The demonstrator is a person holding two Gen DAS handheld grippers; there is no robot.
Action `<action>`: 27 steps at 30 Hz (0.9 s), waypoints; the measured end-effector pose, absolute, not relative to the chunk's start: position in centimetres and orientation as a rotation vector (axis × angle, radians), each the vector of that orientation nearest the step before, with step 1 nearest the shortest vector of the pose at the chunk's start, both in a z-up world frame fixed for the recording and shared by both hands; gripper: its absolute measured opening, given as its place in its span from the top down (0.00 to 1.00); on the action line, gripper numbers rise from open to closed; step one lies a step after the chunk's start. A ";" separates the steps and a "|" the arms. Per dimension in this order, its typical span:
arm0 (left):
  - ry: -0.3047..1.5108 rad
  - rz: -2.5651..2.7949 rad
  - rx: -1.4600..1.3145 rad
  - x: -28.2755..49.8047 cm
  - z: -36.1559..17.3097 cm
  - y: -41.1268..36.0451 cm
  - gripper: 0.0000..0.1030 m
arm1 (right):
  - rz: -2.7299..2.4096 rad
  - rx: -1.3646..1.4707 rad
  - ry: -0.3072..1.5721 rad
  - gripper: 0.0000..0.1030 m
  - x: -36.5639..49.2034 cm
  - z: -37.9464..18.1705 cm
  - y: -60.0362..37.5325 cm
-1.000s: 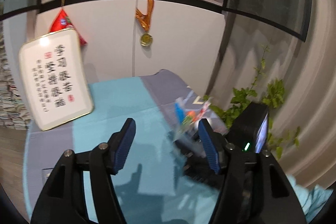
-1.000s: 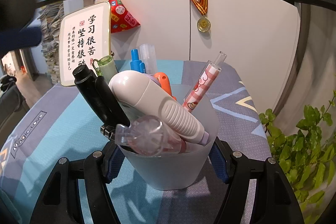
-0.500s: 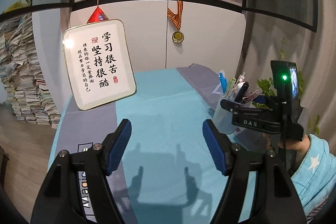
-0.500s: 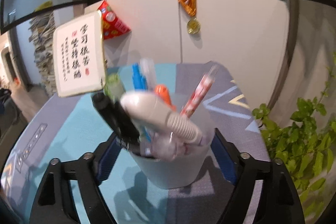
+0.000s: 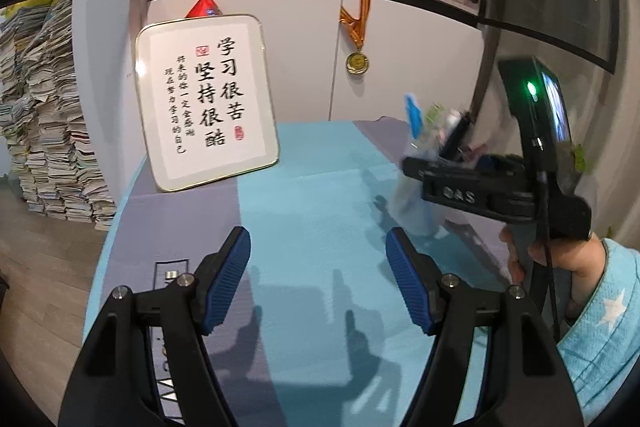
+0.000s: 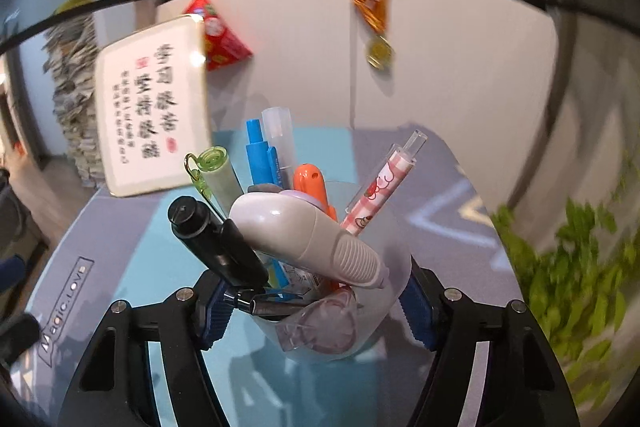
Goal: Organize stationery
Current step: 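Set the frosted cup down on the mat with the right gripper while the left gripper withdraws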
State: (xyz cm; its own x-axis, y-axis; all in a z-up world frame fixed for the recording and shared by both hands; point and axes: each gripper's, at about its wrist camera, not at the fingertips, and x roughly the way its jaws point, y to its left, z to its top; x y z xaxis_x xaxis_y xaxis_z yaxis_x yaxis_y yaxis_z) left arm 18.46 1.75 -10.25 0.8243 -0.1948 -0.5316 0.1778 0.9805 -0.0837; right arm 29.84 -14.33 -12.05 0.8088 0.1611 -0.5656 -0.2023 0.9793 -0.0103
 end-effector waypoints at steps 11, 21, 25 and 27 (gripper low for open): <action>0.554 -0.154 -0.020 18.3 -10.0 3.5 0.32 | 0.223 -0.109 0.656 0.28 32.4 -14.1 -8.5; 0.553 -0.130 0.003 17.3 -9.0 2.9 0.23 | 0.199 -0.151 0.670 0.18 29.4 -13.5 -10.0; 0.542 -0.134 0.016 16.3 -8.1 2.1 0.20 | 0.206 -0.053 0.696 0.18 25.8 -13.0 -12.9; 0.534 -0.130 0.017 15.7 -7.5 1.5 0.19 | 0.201 -0.002 0.683 0.18 23.2 -11.8 -14.5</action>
State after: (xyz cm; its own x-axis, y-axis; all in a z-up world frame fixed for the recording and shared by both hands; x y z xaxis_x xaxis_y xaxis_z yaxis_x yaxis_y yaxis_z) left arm 15.72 1.54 -7.45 0.8530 -0.1191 -0.5082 0.1279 0.9916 -0.0177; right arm 23.24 -14.46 -11.81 0.7571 0.1841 -0.6268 -0.1854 0.9806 0.0640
